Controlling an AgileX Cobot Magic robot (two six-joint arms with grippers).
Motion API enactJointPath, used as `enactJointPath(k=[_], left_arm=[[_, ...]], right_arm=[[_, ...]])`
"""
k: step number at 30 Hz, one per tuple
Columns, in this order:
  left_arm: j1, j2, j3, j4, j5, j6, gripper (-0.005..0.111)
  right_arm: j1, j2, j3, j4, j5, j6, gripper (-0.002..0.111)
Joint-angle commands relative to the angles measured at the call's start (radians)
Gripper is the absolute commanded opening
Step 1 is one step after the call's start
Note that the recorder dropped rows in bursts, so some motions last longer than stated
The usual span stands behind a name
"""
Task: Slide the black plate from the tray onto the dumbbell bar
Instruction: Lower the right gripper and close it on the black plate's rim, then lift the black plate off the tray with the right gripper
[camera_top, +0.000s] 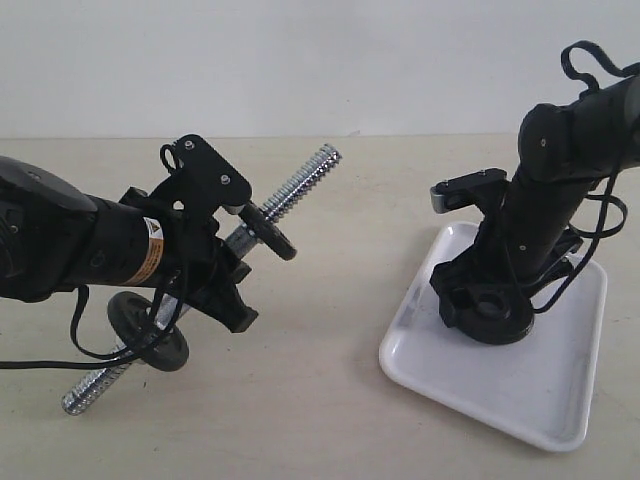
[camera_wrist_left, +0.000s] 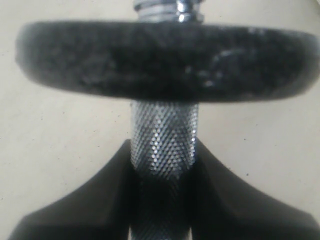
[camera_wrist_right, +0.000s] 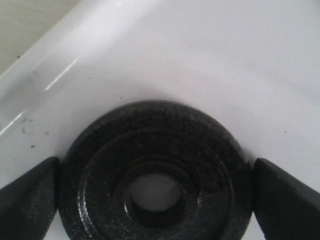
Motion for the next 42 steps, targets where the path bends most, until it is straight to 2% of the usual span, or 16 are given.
enactJointPath(k=[1,12,42], left_arm=[[-0.001,-0.063,-0.045,0.014,0.046,0.003,0.004],[-0.001,-0.063,-0.045,0.014,0.046,0.003,0.004],[-0.001,-0.063,-0.045,0.014,0.037,0.003,0.004]], right_arm=[[0.009,0.124,0.062,0.127,0.107,0.011,0.001],[0.009,0.115,0.062,0.125,0.079,-0.018,0.000],[0.009,-0.190,0.062,0.139,0.012,-0.046,0.000]])
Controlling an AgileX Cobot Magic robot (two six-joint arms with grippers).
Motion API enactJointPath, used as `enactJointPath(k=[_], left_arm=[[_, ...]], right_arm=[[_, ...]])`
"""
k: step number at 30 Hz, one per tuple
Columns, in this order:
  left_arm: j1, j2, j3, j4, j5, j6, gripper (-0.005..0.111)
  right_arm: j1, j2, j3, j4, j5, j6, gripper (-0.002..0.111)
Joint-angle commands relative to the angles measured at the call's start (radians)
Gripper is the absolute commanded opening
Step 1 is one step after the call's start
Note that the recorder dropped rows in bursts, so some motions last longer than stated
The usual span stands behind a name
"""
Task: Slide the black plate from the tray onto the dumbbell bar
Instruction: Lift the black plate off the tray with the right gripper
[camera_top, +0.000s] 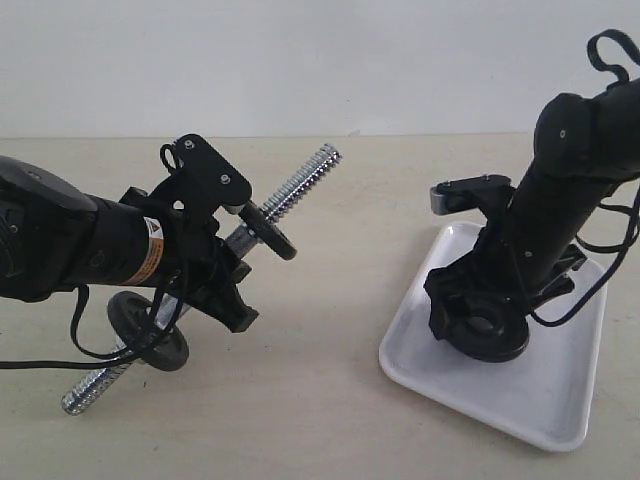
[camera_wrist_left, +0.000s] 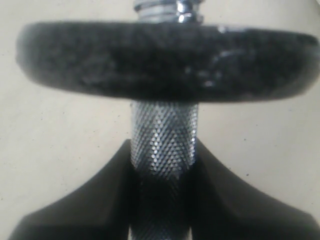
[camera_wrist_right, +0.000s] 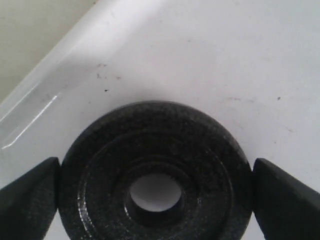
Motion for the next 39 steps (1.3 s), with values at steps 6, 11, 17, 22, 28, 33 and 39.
enactJointPath(k=[6,11,17,22,28,33,39], left_arm=[[-0.001,-0.063,-0.045,0.014,0.028,0.003,0.004],[-0.001,-0.063,-0.045,0.014,-0.009,0.003,0.004],[-0.001,-0.078,-0.045,0.014,-0.091,0.005,0.004],[-0.001,-0.120,-0.044,0.014,-0.091,0.005,0.004],[-0.001,-0.162,-0.014,0.014,-0.084,0.030,0.004],[-0.001,-0.162,-0.011,0.014,-0.094,0.056,0.004],[-0.001,-0.155,0.002,0.014,-0.083,0.090,0.004]], right_arm=[[-0.001,-0.109,-0.006,0.010,-0.037,0.005,0.000],[-0.001,-0.123,-0.025,0.051,-0.027,0.014,0.000],[-0.001,-0.125,-0.113,0.076,0.004,-0.014,0.000],[-0.001,-0.125,-0.234,0.076,0.045,-0.016,0.000],[-0.046,-0.125,-0.385,0.159,0.138,-0.044,0.000],[-0.117,-0.125,-0.424,0.240,0.216,-0.104,0.000],[-0.122,-0.125,-0.424,0.317,0.236,-0.170,0.000]])
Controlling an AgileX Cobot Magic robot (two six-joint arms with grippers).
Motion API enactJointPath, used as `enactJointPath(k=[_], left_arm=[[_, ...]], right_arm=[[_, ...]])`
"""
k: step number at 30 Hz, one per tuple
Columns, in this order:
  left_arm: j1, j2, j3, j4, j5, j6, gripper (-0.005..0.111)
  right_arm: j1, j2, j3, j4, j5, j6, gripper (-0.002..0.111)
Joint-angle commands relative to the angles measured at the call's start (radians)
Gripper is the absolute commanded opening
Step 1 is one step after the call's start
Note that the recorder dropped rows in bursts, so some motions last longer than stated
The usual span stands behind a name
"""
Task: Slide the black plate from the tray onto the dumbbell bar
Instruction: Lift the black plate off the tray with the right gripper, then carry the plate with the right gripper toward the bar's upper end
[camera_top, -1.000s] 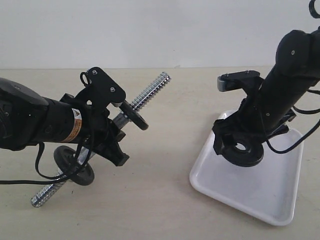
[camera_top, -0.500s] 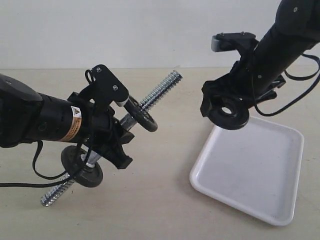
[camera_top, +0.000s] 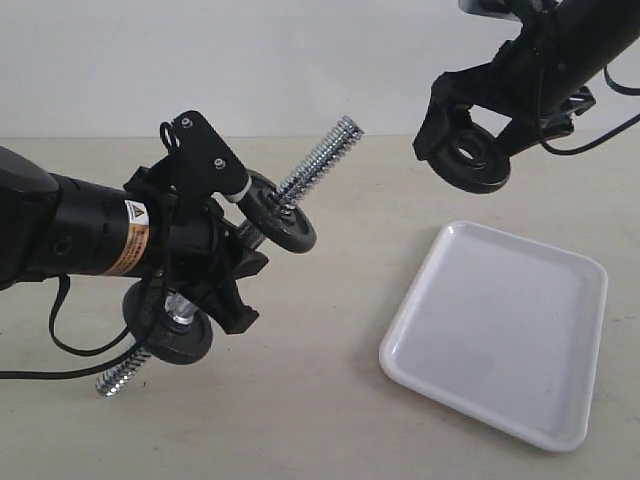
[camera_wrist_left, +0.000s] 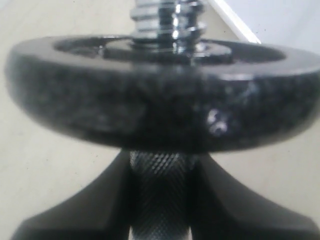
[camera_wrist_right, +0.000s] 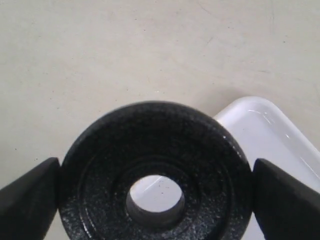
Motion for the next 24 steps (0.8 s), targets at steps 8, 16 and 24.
enactJointPath(k=[8,16,24], left_arm=[[-0.001,-0.049,0.045,-0.010,0.113,0.033,0.004],[-0.001,-0.048,0.052,-0.010,0.151,0.036,0.004],[-0.001,-0.048,0.052,-0.010,0.150,0.040,0.004]], right_arm=[[-0.004,-0.029,-0.016,0.241,0.025,-0.121,0.000],[-0.004,-0.029,-0.016,0.273,0.087,-0.126,0.000],[-0.003,-0.023,-0.016,0.475,0.126,-0.233,0.000]])
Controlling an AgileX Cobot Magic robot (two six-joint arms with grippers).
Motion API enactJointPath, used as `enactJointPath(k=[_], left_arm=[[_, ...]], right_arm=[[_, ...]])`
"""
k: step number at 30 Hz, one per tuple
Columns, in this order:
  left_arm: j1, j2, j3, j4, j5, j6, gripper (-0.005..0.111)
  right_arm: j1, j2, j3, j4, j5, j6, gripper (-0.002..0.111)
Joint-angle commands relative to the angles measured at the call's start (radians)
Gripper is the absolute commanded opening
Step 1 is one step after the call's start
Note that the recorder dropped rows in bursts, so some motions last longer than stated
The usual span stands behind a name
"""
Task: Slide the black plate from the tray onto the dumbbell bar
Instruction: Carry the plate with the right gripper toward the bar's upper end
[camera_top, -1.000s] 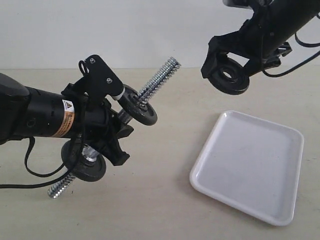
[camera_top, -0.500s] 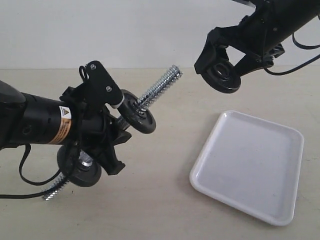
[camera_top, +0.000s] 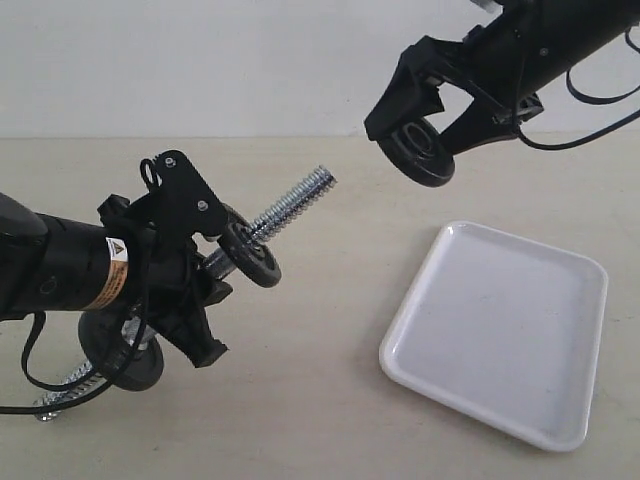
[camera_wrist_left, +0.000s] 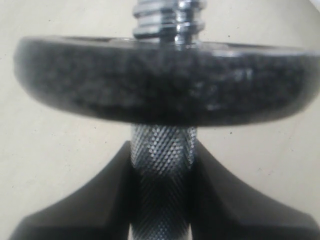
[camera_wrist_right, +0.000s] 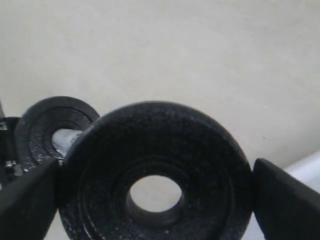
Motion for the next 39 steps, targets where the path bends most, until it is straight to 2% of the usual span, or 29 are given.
enactJointPath(k=[1,20,39], left_arm=[[-0.001,-0.044,-0.037,-0.001,0.039,0.004,0.004],[-0.001,-0.044,-0.037,-0.001,0.040,0.018,0.004],[-0.001,-0.044,-0.037,-0.001,0.040,0.018,0.004]], right_arm=[[-0.003,-0.023,-0.016,0.152,0.015,-0.059,0.000],[-0.001,0.067,-0.018,0.278,0.108,-0.132,0.000],[0.001,0.194,-0.138,0.325,0.132,-0.144,0.000]])
